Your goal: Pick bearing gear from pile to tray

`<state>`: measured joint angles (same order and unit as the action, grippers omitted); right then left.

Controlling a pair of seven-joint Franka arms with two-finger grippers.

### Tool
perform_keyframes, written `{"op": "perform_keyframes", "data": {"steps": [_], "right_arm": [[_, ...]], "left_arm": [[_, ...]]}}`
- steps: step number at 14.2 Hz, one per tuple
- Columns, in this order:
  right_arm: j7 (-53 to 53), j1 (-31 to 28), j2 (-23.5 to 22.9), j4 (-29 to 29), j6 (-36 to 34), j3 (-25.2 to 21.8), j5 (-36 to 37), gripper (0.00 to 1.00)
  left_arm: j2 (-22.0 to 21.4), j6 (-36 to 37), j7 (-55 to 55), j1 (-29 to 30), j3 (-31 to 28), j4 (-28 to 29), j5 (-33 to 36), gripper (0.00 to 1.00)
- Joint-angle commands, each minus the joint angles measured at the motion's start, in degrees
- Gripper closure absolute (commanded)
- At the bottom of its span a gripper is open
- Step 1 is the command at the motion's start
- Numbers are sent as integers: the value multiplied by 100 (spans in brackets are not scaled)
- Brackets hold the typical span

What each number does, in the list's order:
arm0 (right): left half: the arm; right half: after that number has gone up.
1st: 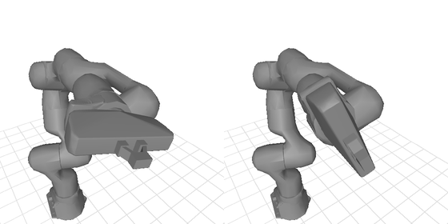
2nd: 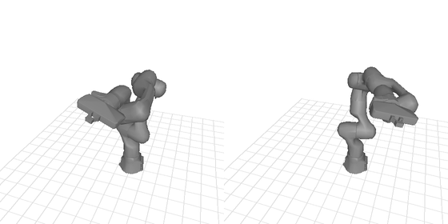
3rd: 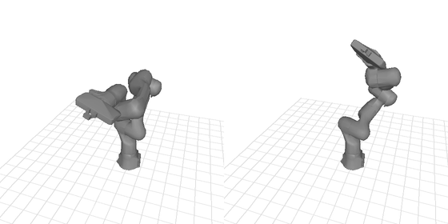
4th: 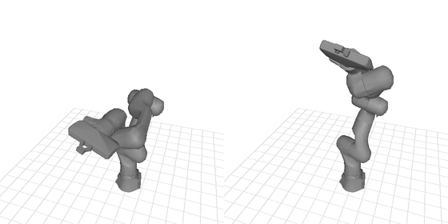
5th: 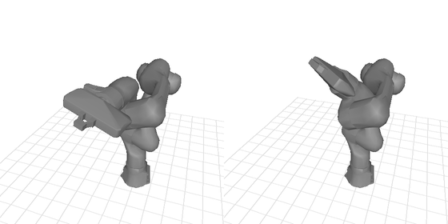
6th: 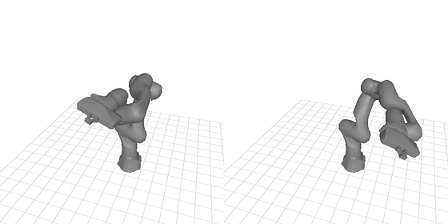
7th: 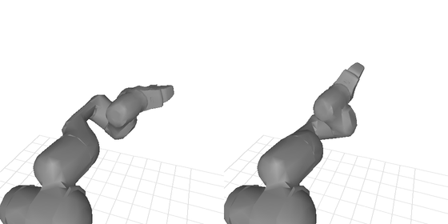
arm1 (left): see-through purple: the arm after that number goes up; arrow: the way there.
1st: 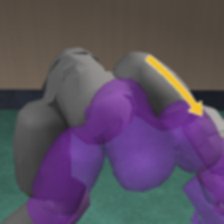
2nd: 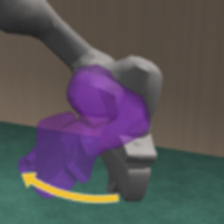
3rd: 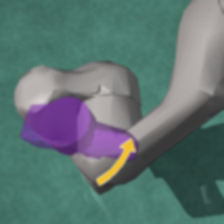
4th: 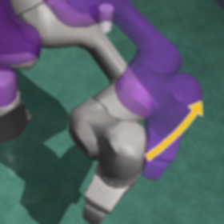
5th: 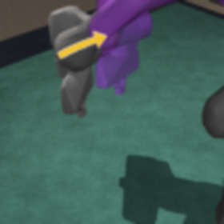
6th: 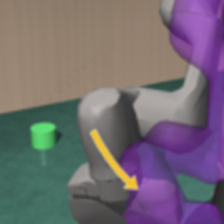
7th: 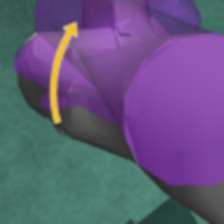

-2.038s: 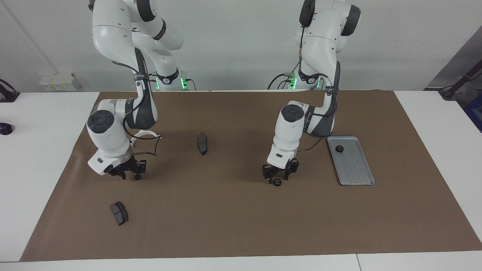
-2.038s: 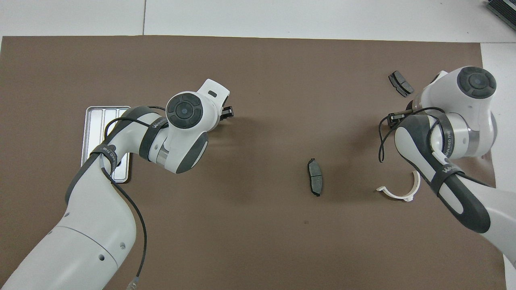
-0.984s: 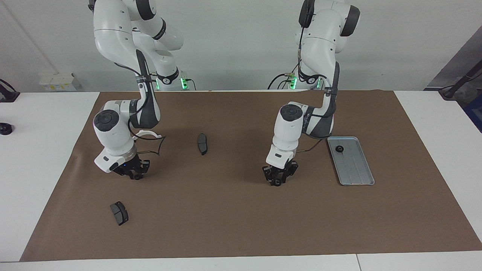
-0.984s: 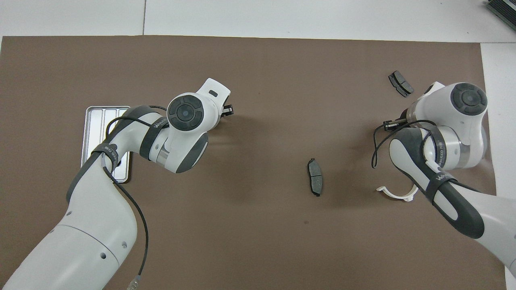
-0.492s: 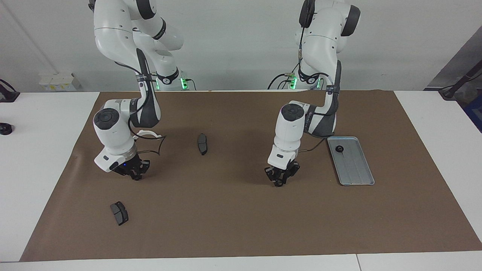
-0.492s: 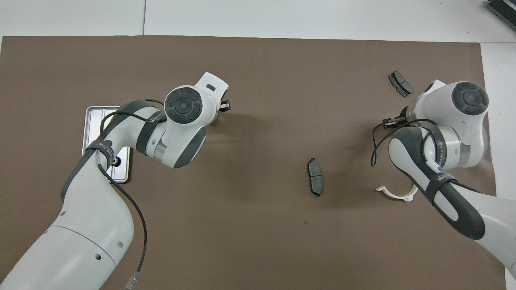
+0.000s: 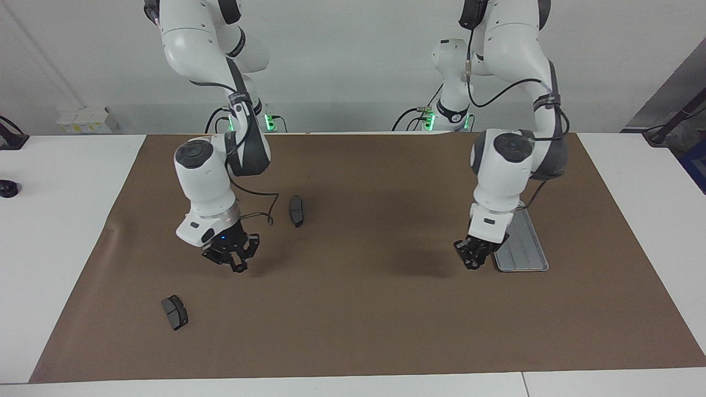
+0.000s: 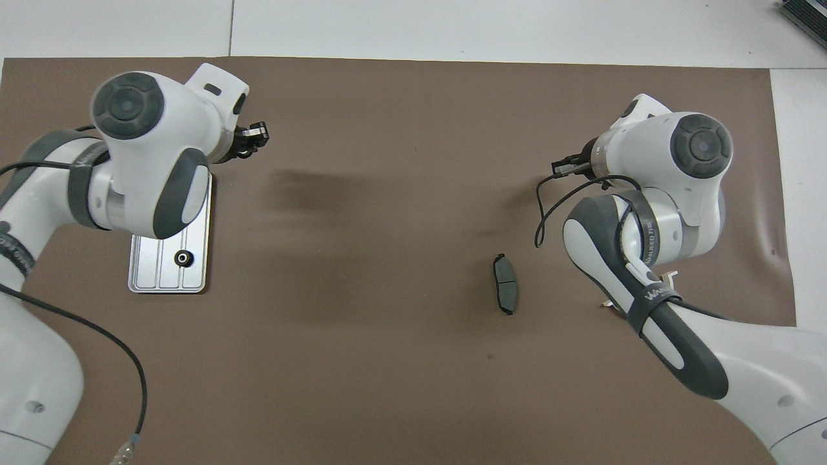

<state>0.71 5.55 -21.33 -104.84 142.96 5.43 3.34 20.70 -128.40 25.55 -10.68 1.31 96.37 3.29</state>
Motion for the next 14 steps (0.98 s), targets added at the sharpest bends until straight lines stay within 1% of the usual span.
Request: {"op": "perform_keyframes", "data": {"steps": [1,5,6,8,9,11,13,14], "right_arm": [[-570,637,-99,147,530,-16,-79,92],[-1309,1692,-257,621,628,-16,-70,91],[-1528,1930,-327,709,637,-16,-27,91],[-1845,2326,-529,894,637,-25,17,91],[-1942,2493,-721,1043,646,-33,26,91],[-2206,2731,-1213,1534,838,-51,35,91],[-2452,2907,-1417,1642,944,-34,96,91],[-2532,3021,-1496,1642,1075,-33,88,91]], "left_arm": [[-443,578,-1285,662,62,329,-417,100],[-795,413,-2507,1418,45,1233,-417,100],[-891,413,-2963,1551,45,1409,-426,100],[-1050,360,-3345,1779,45,1814,-426,100],[-1129,203,-3381,1798,45,2033,-435,100],[-1235,-305,-3355,1789,45,2464,-478,100],[-1305,-886,-3337,1754,45,2843,-479,100],[-1314,-932,-3311,1719,45,2913,-479,100]]}}
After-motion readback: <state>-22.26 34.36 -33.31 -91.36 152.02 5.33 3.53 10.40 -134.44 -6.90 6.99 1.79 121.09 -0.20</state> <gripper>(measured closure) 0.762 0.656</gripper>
